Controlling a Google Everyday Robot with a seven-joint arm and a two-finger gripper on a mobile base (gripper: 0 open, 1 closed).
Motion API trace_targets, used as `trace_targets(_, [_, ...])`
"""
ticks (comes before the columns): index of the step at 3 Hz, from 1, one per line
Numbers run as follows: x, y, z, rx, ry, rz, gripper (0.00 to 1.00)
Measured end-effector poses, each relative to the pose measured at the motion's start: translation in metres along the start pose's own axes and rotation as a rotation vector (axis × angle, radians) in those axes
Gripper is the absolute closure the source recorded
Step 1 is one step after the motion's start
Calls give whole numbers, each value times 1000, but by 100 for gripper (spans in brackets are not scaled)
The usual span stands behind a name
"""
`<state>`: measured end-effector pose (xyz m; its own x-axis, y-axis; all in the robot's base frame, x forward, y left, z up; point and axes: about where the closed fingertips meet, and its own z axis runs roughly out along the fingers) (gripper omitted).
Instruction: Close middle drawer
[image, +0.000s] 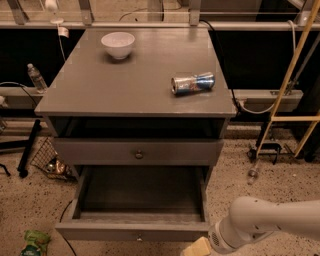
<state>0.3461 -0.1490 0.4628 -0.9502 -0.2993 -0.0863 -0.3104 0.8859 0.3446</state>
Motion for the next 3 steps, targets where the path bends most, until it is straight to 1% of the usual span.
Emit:
trace_targets(1, [-1, 0, 19, 5, 29, 8, 0])
trace_targets(2, [-14, 7, 38, 5, 51, -3, 0])
trace_targets(3, [-30, 16, 56, -8, 63, -23, 3])
